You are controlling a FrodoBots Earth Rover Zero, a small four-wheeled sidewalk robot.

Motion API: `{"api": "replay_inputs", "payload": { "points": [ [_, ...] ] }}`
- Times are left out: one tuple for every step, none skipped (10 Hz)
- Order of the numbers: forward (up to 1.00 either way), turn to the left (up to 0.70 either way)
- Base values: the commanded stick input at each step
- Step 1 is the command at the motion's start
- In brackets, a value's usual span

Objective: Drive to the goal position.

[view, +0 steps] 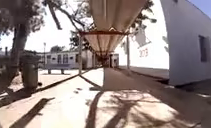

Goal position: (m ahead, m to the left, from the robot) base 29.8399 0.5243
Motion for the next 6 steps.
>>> {"api": "replay_inputs", "payload": {
  "points": [
    [0.7, 0.0],
    [0.7, 0.0],
    [0.7, 0.0],
    [0.7, 0.0],
    [0.7, 0.0],
    [0.7, 0.0]
  ]
}}
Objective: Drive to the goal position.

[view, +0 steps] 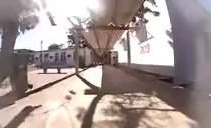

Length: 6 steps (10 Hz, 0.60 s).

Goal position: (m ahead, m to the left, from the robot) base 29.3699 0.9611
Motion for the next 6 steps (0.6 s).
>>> {"api": "replay_inputs", "payload": {
  "points": [
    [0.7, 0.0],
    [0.7, 0.0],
    [0.7, 0.0],
    [0.7, 0.0],
    [0.7, 0.0],
    [0.7, 0.0]
  ]
}}
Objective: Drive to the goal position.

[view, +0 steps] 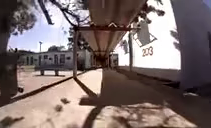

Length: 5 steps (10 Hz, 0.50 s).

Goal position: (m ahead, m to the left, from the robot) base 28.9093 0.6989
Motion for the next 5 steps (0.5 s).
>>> {"api": "replay_inputs", "payload": {
  "points": [
    [0.7, 0.0],
    [0.7, 0.0],
    [0.7, 0.0],
    [0.7, 0.06],
    [0.7, 0.24]
  ]
}}
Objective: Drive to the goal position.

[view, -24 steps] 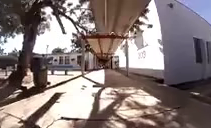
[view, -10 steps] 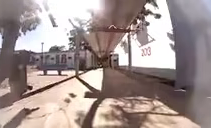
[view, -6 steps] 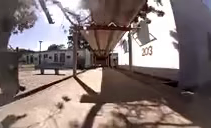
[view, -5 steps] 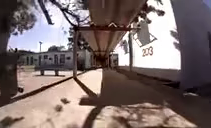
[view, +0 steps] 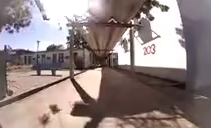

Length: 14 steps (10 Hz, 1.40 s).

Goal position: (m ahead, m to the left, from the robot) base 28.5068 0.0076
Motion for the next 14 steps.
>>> {"api": "replay_inputs", "payload": {
  "points": [
    [0.7, 0.35],
    [0.7, 0.35],
    [0.7, 0.0],
    [0.7, 0.0],
    [0.7, 0.0],
    [0.7, 0.0],
    [0.7, 0.0],
    [0.7, 0.0],
    [0.7, 0.0],
    [0.7, 0.0],
    [0.7, 0.0],
    [0.7, 0.0],
    [0.7, 0.0],
    [0.7, 0.0]
  ]
}}
